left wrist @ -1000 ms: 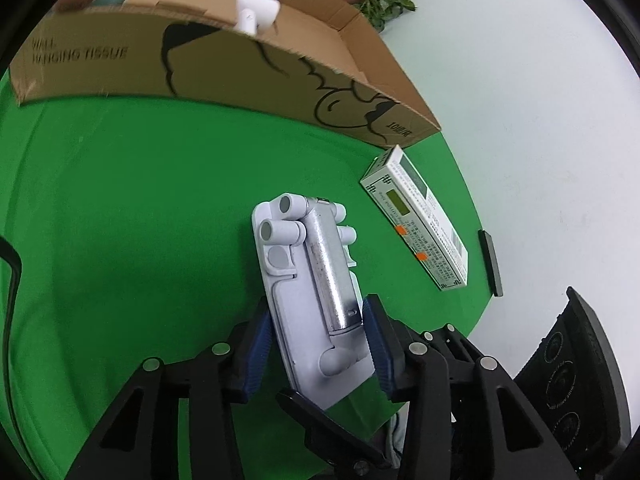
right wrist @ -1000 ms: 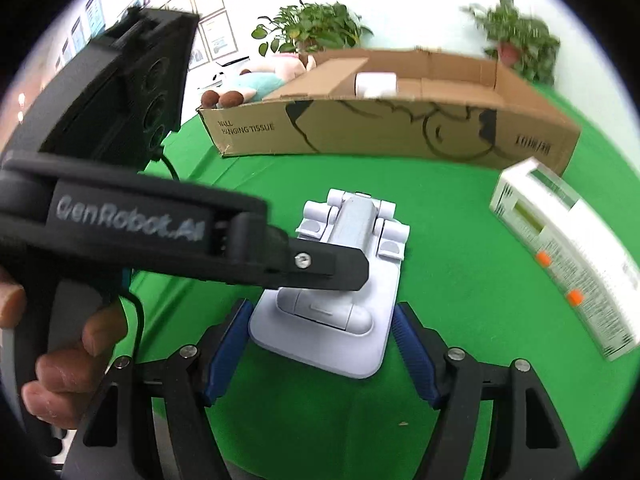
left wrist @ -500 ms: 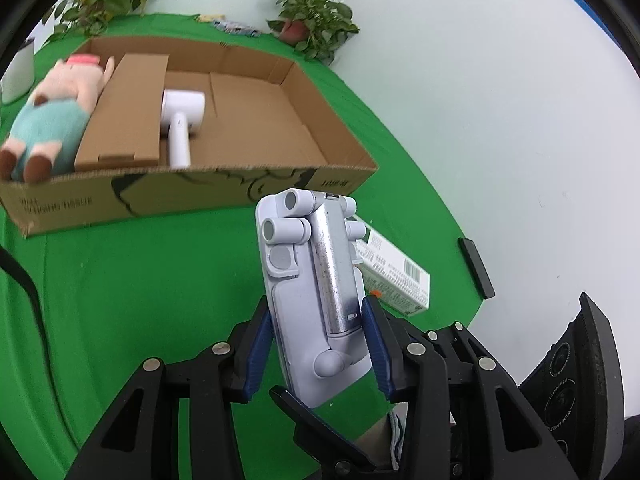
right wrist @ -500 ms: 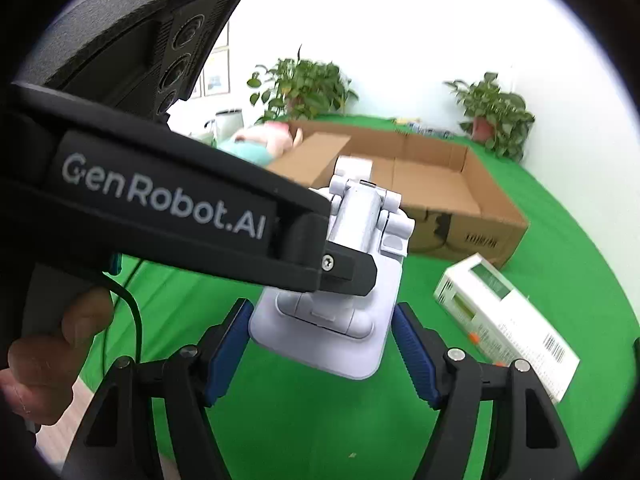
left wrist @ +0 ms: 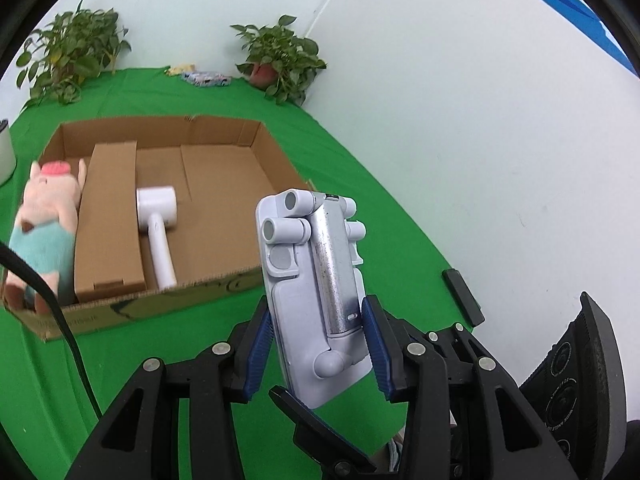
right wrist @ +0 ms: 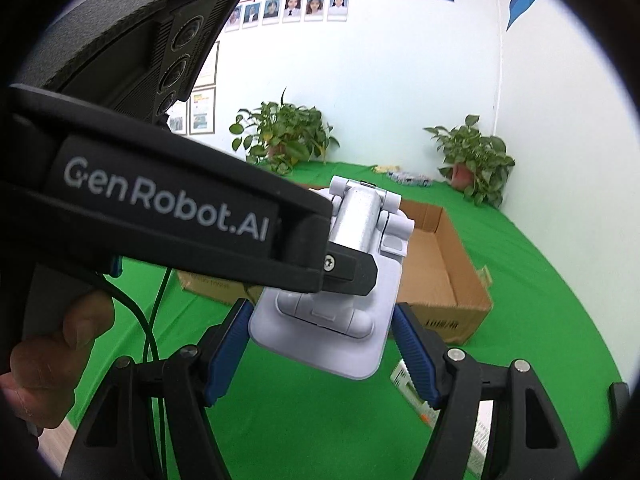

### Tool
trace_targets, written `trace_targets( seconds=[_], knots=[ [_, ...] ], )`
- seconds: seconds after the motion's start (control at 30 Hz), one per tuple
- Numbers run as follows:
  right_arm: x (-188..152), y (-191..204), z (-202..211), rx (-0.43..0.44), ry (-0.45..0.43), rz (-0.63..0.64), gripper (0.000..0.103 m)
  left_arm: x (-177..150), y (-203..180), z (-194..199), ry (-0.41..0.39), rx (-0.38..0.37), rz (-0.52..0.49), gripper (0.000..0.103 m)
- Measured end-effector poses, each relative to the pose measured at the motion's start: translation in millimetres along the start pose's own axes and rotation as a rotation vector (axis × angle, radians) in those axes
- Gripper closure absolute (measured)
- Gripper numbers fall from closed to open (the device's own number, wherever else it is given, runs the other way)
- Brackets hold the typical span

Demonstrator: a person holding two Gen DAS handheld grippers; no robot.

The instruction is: Organize objects

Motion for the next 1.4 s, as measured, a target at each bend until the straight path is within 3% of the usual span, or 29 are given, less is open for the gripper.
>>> trace_targets(
  seconds=[0.53,0.83,1.4],
  knots=[
    [55.3,-11.7,-49.7,0.020,0.028,-0.021,0.033,80.8,10.3,-9.5,0.026,0.036,-0.014,0.062],
    [76.8,-16.4,-96.3,0.049,0.071,0.002,0.033,119.3,40.8,-39.7,0.059,0.046,0.023,0.062],
    [28.9,-11.5,-215.5,0.162,0.273,0.000,0.033,91.4,163.5,-118.1,0.143,0.079,0.238,0.062]
  ],
)
Point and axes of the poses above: each gripper's, at about its wrist camera, not at the fingertips, and z roughly against the way its jaws point, y to its left, x to its top, the point moved 9 cm from there along -z, roughly the way its jaws point, and after that the axes turned 12 degrees about -x, right-handed, at the moved point
